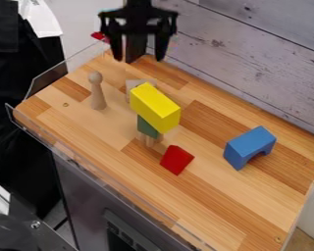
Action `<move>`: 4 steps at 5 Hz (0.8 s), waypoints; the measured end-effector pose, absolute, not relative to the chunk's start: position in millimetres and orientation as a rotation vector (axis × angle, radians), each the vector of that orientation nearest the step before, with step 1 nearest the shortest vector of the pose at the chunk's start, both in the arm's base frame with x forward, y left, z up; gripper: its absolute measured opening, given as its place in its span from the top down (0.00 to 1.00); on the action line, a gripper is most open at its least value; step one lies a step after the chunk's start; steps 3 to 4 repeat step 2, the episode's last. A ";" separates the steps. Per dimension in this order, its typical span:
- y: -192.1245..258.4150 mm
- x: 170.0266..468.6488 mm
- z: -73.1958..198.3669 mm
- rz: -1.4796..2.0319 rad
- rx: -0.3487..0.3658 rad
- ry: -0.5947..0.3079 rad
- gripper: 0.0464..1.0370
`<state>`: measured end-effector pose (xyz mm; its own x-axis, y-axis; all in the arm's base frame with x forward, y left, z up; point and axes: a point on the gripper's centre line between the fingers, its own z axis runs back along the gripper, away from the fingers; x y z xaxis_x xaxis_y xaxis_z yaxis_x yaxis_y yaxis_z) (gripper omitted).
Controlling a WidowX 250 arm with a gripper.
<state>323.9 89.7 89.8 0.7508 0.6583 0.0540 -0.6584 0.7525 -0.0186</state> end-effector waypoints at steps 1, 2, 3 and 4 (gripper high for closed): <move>77.2 317.4 113.0 0.660 0.016 -0.085 0.04; 49.1 301.8 123.5 0.553 0.065 -0.017 0.04; 49.1 301.8 123.5 0.553 0.065 -0.017 0.04; 49.1 301.8 123.5 0.553 0.065 -0.017 0.04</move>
